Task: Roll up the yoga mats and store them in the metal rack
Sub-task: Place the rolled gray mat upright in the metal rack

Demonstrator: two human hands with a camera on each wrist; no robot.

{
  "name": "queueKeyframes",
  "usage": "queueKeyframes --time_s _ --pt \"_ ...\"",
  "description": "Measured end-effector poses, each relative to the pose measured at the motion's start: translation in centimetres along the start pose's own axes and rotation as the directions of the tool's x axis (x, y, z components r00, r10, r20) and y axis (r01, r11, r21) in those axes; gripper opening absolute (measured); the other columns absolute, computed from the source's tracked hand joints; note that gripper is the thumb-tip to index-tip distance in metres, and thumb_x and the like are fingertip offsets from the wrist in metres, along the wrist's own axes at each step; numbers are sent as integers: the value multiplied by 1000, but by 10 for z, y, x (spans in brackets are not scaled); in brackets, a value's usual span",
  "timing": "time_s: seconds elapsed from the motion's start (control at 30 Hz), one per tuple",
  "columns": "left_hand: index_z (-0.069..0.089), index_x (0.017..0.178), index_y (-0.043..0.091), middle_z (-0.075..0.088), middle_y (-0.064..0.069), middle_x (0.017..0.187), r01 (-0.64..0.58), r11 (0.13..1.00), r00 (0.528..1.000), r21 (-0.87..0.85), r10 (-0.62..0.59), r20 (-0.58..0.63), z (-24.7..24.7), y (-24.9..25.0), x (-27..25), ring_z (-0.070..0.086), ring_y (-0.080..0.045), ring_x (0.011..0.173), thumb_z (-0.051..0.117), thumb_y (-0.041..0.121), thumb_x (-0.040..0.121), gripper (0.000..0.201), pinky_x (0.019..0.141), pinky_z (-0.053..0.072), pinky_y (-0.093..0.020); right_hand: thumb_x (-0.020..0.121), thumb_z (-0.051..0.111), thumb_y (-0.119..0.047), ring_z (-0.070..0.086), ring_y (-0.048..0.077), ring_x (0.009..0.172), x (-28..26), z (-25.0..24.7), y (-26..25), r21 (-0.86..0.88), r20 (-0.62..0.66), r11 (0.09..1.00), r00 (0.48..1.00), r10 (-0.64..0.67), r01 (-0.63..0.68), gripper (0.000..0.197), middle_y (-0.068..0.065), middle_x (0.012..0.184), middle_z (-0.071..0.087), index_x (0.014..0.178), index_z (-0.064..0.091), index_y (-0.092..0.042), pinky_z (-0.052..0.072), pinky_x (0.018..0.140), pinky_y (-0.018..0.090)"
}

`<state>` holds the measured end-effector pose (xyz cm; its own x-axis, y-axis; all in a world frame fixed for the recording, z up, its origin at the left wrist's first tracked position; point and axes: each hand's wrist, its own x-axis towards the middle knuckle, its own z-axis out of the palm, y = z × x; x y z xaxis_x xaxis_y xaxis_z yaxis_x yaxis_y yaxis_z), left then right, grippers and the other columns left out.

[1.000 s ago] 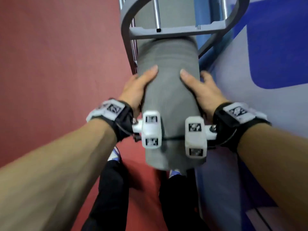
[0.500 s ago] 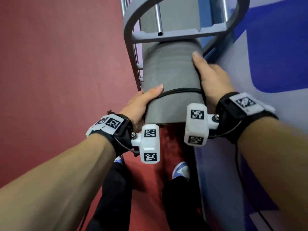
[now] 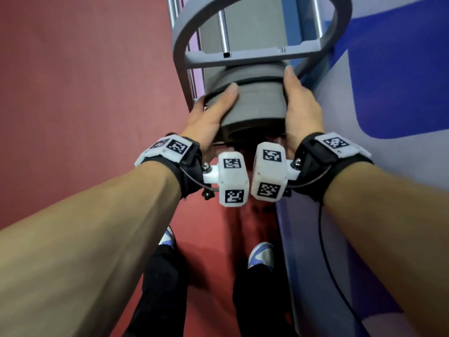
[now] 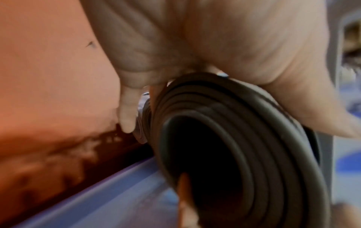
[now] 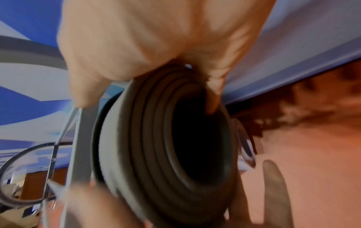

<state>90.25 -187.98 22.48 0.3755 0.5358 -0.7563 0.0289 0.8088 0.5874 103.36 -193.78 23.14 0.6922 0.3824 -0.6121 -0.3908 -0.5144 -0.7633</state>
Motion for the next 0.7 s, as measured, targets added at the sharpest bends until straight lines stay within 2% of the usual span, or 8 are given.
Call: queueKeyframes --time_s 0.1,0.13,0.2,0.27,0.33,0.47,0.6,0.7 --pt "52 129 21 72 -2 113 36 988 998 152 -43 43 1 2 1 73 -22 94 84 40 73 67 77 59 -46 32 73 -87 61 20 116 -3 -1 12 25 -64 995 993 95 -94 128 0 134 57 141 38 -30 49 100 44" --pt "58 125 16 75 -3 105 66 985 995 158 -76 60 0 3 0 74 -21 85 82 35 77 56 70 60 -38 26 73 -88 64 23 112 -8 -3 13 13 -37 987 987 158 -158 134 2 131 59 140 39 -28 52 94 44" --pt "67 114 10 77 -7 96 88 988 992 130 -99 84 0 5 1 74 -22 80 77 28 82 39 62 59 -29 42 82 -75 73 27 93 -14 -5 7 73 90 952 953 290 -296 114 8 116 69 135 49 -18 59 75 40" --pt "66 117 6 75 -11 103 67 995 993 77 -74 97 -2 3 4 73 -25 89 75 21 83 38 68 59 -29 67 85 -48 75 26 79 -16 -8 0 174 161 938 948 273 -300 78 14 103 73 127 56 -7 59 60 33" --pt "65 117 6 74 -9 105 47 998 994 43 -51 98 -3 -2 7 73 -19 88 72 15 85 34 69 57 -24 79 80 -33 75 22 72 -17 -8 0 206 156 941 958 241 -270 56 16 99 74 121 60 -2 57 52 28" --pt "63 120 3 73 -11 108 -10 1000 995 -6 11 99 -2 -4 11 73 -21 94 70 12 87 35 75 58 -27 78 82 -26 75 28 81 -14 2 2 304 132 923 970 206 -238 62 19 104 72 127 53 0 60 62 36" --pt "51 131 -2 69 -21 115 -63 987 998 -151 59 -29 0 13 28 72 -36 95 84 25 76 70 80 59 -46 76 84 -26 75 20 76 -7 18 -21 305 51 942 990 129 -138 71 13 107 70 133 48 -6 57 53 25" --pt "52 131 2 71 -12 112 -67 993 995 93 73 -67 -5 21 37 74 -22 86 85 50 65 88 74 59 -34 78 82 -27 71 17 65 -7 22 -22 300 63 940 986 153 -165 77 14 113 68 139 41 -5 54 49 23"
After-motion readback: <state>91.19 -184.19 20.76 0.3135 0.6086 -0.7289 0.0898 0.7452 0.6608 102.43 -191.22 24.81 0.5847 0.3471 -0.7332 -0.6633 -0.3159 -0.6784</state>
